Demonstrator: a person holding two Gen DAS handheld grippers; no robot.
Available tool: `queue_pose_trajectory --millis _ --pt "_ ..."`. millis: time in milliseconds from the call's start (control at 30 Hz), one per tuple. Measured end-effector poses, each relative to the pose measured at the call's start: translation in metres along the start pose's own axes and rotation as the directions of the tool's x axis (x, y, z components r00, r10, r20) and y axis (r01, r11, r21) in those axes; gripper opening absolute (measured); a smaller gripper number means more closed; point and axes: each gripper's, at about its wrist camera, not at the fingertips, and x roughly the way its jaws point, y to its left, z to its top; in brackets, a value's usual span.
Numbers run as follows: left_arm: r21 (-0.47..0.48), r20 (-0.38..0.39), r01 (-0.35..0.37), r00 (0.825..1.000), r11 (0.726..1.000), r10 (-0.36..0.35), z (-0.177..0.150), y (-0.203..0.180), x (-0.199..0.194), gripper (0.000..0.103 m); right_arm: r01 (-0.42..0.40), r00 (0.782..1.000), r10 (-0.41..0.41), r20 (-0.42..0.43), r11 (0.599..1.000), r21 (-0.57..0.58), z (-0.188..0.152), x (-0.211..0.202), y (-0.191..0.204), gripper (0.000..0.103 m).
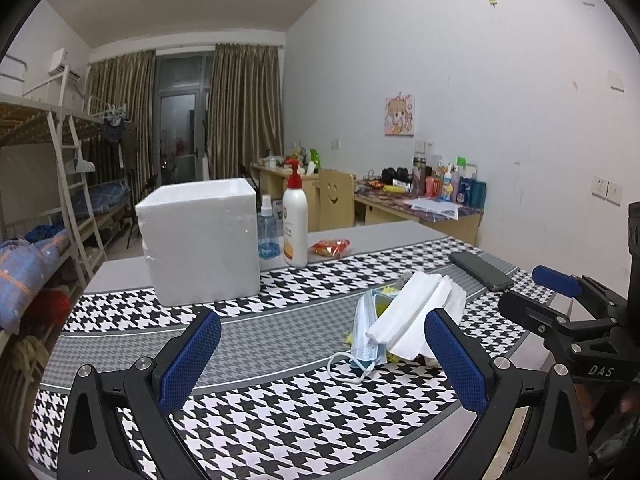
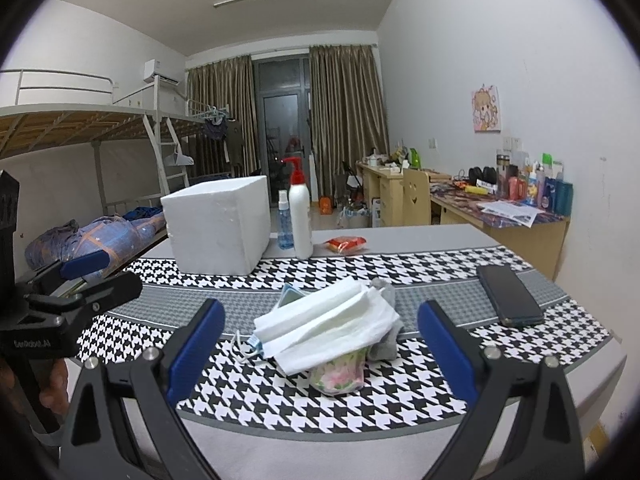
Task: Organize soft objects
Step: 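Move both grippers toward the white tissue pile on the table, then grasp the white tissue with the right gripper and lift it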
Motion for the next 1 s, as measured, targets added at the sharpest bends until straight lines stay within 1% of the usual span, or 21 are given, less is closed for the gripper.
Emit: queue_pose_trajectory --millis 200,400,533,667,800,1000 --pt "0.002 -0.016 0.001 1.0 1.0 -0.001 0.001 -0.001 0.012 0.102 -0.003 1.0 0.003 -0.03 1.0 0.011 0.0 0.014 -0.005 0.099" --pt "-0.003 -0.053 -0.003 0.999 1.0 0.003 0.001 0.001 0.029 0.102 0.005 0.998 -0.003 -0.065 1.0 0.023 0.0 0.026 -0.007 0.099" --pt "-0.006 -0.074 -0.019 0.997 1.0 0.019 0.0 0.002 0.04 0.102 0.004 0.996 -0.001 -0.093 0.999 0.032 0.0 0.035 -0.01 0.099" --pt "-0.016 -0.081 -0.001 0.997 1.0 0.0 0.001 0.0 0.047 0.102 -0.008 0.995 0.012 -0.104 0.999 0.04 -0.001 0.043 -0.011 0.099" --pt "-0.005 -0.089 -0.005 0.996 1.0 0.004 0.001 -0.001 0.053 0.102 -0.004 0.992 0.011 -0.13 0.999 0.052 -0.003 0.054 -0.012 0.099" --pt "-0.031 -0.098 0.005 0.995 1.0 -0.008 0.002 0.004 0.057 0.102 -0.007 0.988 0.017 -0.152 0.998 0.066 -0.003 0.064 -0.014 0.099"
